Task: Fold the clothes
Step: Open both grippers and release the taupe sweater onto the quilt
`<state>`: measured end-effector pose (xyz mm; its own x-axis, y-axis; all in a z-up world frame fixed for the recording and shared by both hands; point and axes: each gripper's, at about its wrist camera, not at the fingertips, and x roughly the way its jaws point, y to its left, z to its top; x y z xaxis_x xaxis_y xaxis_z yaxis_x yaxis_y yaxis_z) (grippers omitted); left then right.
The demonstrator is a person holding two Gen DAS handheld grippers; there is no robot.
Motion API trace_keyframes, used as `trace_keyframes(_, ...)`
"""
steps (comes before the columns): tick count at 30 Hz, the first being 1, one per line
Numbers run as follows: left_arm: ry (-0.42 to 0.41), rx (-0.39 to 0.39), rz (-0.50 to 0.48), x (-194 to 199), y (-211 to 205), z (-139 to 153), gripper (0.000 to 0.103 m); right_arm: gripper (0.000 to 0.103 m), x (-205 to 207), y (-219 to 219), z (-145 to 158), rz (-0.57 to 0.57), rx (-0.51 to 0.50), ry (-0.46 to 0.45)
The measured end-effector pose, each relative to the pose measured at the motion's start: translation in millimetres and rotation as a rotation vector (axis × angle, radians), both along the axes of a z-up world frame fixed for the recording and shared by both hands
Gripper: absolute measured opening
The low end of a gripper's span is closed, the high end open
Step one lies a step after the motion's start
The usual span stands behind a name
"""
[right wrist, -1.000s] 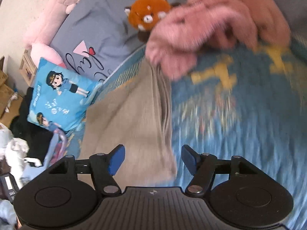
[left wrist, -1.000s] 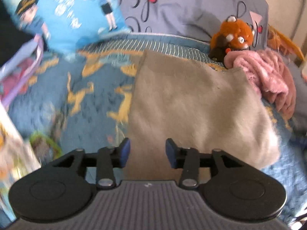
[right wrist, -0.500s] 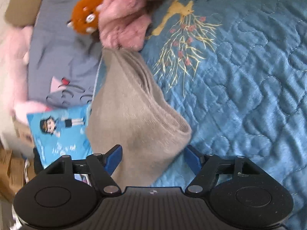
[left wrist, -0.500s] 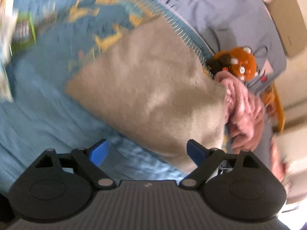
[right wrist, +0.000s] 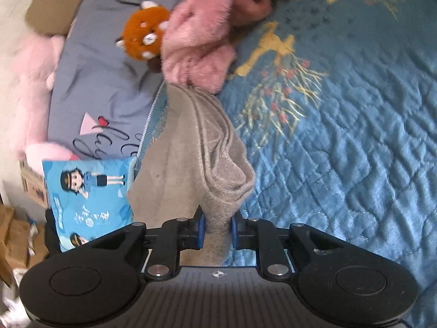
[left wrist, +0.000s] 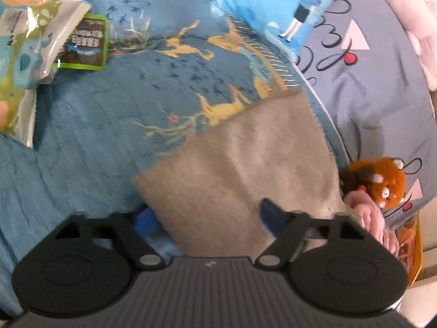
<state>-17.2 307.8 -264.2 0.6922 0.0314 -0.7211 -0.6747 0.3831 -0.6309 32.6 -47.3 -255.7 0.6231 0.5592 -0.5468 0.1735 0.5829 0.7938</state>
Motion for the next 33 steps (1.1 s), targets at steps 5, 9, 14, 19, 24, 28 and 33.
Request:
trace_keyframes(5, -0.054, -0.001, -0.026, -15.1, 15.0, 0.2, 0.023, 0.017, -7.4, 6.6, 17.8, 0.054, -0.075, -0.088)
trace_keyframes(9, -0.087, 0.035, -0.067, -24.3, 21.9, 13.3, 0.019, 0.016, -17.8, 8.2, 36.6, 0.086, -0.105, -0.165)
trace_keyframes(14, -0.089, 0.193, -0.189, -36.2, 1.5, 58.8, 0.018, 0.016, -41.3, -5.7, 57.3, 0.106, -0.116, -0.211)
trace_keyframes(19, -0.092, 0.241, -0.287, -75.2, -19.7, 90.1, 0.018, 0.016, -77.6, -30.9, 57.7, 0.146, -0.127, -0.169)
trace_keyframes(24, -0.038, 0.175, -0.348, -122.0, -32.4, 84.0, 0.018, 0.017, -111.7, -52.6, 34.0, 0.203, -0.147, -0.052)
trace_keyframes(28, 0.045, 0.145, -0.349, -137.9, -38.6, 64.1, 0.019, 0.022, -115.4, -58.3, 0.3, 0.196, -0.175, 0.120)
trace_keyframes(33, 0.064, 0.176, -0.305, -151.9, -36.5, 66.9, 0.028, 0.030, -112.5, -71.2, 16.5, 0.121, -0.305, 0.085)
